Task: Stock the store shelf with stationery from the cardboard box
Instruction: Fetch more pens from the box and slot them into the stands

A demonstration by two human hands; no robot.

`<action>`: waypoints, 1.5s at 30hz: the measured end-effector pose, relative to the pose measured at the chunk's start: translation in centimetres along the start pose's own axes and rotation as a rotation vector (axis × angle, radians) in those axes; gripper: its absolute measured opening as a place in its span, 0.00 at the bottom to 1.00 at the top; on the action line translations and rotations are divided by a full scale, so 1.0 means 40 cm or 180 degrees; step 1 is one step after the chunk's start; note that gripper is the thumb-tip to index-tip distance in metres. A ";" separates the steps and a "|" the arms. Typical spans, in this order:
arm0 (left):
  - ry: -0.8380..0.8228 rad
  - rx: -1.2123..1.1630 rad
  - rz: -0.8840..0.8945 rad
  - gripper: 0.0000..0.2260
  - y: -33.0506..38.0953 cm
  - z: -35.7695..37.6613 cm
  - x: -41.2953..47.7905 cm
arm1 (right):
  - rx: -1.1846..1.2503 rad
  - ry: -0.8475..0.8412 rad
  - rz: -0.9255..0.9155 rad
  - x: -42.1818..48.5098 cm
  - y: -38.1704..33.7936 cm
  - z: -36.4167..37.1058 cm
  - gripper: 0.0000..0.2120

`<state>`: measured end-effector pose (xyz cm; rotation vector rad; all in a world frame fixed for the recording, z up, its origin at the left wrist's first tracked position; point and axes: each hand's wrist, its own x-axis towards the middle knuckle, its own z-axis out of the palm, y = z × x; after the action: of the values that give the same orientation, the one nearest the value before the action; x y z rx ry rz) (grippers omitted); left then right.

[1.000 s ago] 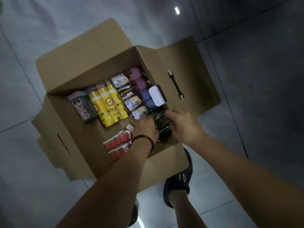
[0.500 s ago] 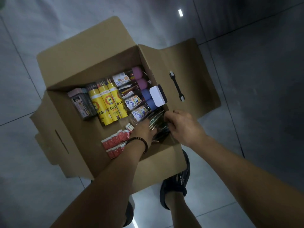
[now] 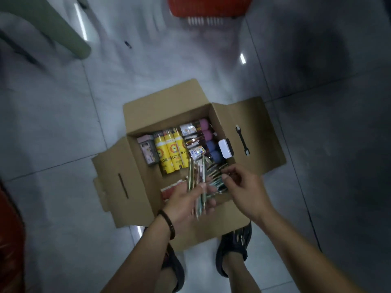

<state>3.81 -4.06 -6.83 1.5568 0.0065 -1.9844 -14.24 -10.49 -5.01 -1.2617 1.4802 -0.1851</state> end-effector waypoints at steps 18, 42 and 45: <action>-0.0273 -0.0037 0.1397 0.14 0.546 0.007 -1.455 | 0.0713 -0.1043 -0.1371 -0.764 -1.237 -0.068 0.14; 0.2011 -0.2715 0.3406 0.15 -0.444 -0.374 -2.615 | -0.0702 -0.3949 -0.3475 -2.110 -1.485 0.824 0.11; 0.2144 -0.2900 0.3576 0.15 -0.575 -0.431 -2.734 | -0.0764 -0.4306 -0.3414 -2.277 -1.458 0.947 0.11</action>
<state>21.85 70.52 76.20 1.0897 0.2203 -0.4052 31.50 53.48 78.33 -1.7012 -0.3923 0.1598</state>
